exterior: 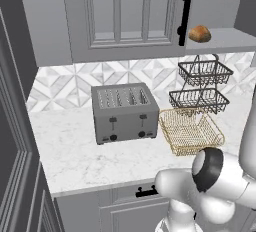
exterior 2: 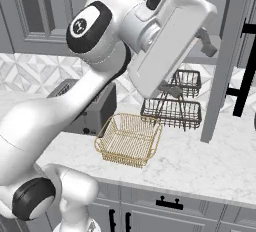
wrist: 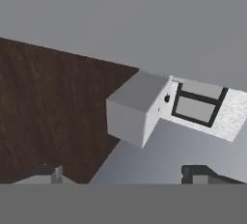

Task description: Open the cabinet, pick up the bread from the cabinet and place it in the basket. Then move the basket to the dining counter.

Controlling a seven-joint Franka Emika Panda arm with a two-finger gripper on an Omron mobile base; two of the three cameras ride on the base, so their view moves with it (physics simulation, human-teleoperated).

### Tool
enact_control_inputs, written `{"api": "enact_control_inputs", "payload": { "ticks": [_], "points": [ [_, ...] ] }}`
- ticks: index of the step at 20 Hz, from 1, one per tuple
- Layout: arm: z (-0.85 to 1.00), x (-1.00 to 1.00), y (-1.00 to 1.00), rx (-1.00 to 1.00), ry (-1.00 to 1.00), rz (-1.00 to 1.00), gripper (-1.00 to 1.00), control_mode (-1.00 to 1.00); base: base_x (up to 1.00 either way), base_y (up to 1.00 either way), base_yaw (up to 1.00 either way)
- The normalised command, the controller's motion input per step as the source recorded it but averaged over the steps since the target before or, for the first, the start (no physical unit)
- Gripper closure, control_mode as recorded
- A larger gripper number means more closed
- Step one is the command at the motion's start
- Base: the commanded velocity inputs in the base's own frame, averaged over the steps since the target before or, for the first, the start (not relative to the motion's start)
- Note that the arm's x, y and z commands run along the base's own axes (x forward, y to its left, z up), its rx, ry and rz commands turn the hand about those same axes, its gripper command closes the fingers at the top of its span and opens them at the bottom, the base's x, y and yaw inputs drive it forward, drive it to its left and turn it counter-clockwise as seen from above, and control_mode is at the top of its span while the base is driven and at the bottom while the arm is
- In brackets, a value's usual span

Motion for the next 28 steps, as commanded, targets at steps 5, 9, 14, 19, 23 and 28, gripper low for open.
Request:
{"api": "enact_control_inputs", "payload": {
  "ticks": [5, 9, 14, 19, 23, 28],
  "points": [
    [-0.36, -0.25, 1.00, -0.29, -0.10, -0.04, -1.00, -1.00, 0.00, 0.00, 0.00],
    [-0.96, 0.16, 1.00, -0.05, -0.01, -0.02, -1.00, -1.00, 0.00, 0.00, 0.00],
    [-0.88, 0.66, 0.76, 0.24, -0.18, -0.18, -1.00, -1.00, 0.00, 0.00, 0.00],
    [-0.48, 0.75, 0.83, 0.29, -0.44, -0.21, -1.00, -1.00, 0.00, 0.00, 0.00],
    [-0.50, 0.49, 0.71, 0.58, -0.55, 0.06, -1.00, -1.00, 0.00, 0.00, 0.00],
    [-0.09, 0.21, 0.26, 0.29, -0.53, 0.35, -1.00, -1.00, 0.00, 0.00, 0.00]
  ]
}}
